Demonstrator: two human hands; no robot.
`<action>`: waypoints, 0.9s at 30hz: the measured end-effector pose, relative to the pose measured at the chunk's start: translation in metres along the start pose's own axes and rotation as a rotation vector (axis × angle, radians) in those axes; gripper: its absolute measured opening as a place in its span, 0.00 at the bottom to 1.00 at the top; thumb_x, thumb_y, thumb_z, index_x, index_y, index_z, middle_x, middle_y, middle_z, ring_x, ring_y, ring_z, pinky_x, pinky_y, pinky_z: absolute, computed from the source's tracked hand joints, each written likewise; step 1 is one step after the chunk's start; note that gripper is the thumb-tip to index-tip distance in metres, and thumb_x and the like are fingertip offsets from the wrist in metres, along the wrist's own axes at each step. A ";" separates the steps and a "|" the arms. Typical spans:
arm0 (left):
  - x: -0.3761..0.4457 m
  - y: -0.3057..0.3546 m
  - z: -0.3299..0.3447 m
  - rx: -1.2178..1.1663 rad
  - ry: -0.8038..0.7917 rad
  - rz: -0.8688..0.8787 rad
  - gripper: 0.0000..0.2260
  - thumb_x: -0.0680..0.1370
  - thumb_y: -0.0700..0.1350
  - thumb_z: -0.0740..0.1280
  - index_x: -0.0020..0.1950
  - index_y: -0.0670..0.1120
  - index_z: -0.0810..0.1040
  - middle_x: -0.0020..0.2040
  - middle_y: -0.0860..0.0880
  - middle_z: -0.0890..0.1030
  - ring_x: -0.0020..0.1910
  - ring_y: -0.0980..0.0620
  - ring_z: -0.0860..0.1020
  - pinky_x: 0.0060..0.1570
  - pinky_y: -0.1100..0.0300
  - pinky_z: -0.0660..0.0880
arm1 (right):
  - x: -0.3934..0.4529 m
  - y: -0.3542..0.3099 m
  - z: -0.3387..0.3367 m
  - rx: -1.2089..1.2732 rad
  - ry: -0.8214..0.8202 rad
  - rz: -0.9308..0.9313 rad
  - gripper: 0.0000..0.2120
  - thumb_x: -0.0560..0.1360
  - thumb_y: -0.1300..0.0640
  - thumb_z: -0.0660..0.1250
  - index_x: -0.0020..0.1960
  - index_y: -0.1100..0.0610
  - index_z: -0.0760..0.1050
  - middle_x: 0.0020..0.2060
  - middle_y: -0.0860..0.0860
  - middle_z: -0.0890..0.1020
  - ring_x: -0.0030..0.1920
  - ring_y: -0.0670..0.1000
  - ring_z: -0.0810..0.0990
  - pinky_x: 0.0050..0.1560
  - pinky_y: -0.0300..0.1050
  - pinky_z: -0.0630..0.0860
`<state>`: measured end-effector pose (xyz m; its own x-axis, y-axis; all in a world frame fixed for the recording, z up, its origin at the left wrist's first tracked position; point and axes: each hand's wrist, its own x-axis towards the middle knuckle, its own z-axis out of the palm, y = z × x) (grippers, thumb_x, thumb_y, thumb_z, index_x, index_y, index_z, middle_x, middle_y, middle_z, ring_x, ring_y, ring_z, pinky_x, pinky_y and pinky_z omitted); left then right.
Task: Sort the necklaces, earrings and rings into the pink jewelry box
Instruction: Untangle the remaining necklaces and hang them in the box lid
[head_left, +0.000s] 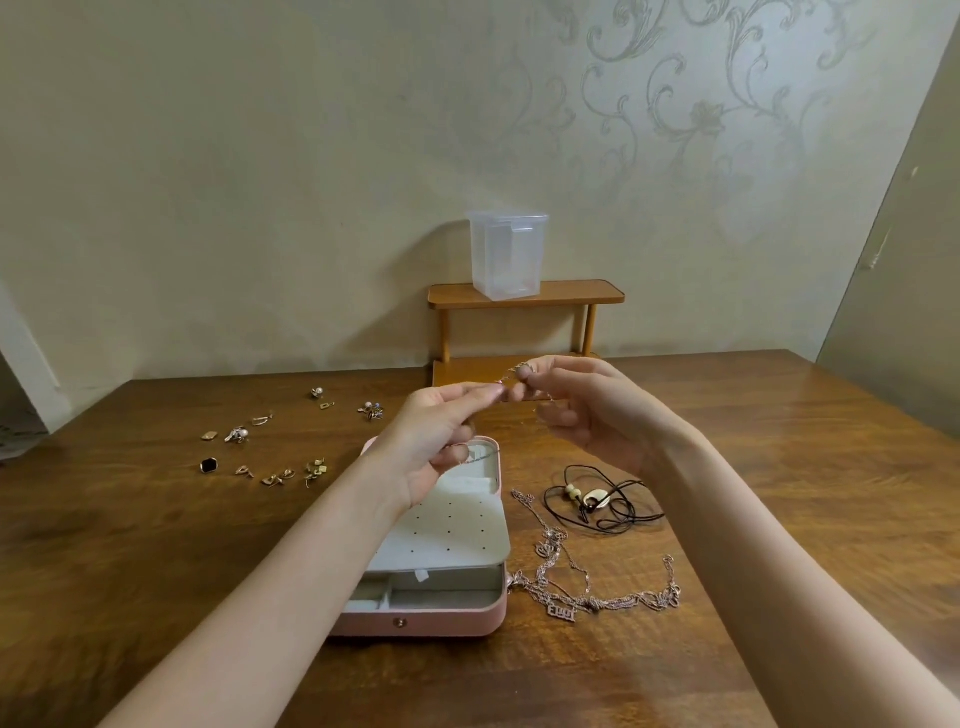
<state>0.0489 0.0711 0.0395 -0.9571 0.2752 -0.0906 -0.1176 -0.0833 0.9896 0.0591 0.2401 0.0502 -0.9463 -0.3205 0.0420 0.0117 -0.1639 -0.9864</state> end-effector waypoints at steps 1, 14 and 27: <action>0.000 0.001 -0.001 -0.049 0.000 -0.002 0.08 0.76 0.43 0.66 0.52 0.42 0.80 0.26 0.55 0.68 0.20 0.60 0.60 0.16 0.71 0.55 | 0.000 0.000 -0.001 -0.006 0.014 0.008 0.05 0.77 0.63 0.61 0.50 0.61 0.74 0.40 0.53 0.80 0.25 0.43 0.66 0.22 0.31 0.64; -0.012 0.004 -0.007 -0.561 -0.290 -0.178 0.07 0.78 0.34 0.56 0.44 0.39 0.73 0.36 0.43 0.79 0.28 0.56 0.79 0.26 0.70 0.76 | 0.005 0.006 0.011 -0.224 0.357 -0.146 0.04 0.77 0.62 0.62 0.46 0.60 0.76 0.30 0.51 0.74 0.21 0.43 0.64 0.18 0.33 0.59; -0.002 0.004 -0.030 -0.621 -0.078 0.024 0.07 0.69 0.34 0.59 0.32 0.42 0.69 0.30 0.47 0.74 0.40 0.51 0.76 0.58 0.51 0.74 | -0.002 0.003 -0.009 -0.452 0.397 -0.028 0.06 0.75 0.59 0.66 0.46 0.61 0.79 0.27 0.49 0.72 0.29 0.45 0.69 0.39 0.36 0.72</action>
<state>0.0422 0.0417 0.0399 -0.9421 0.3333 -0.0378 -0.2508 -0.6249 0.7393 0.0579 0.2482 0.0458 -0.9936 0.0658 0.0919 -0.0706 0.2737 -0.9592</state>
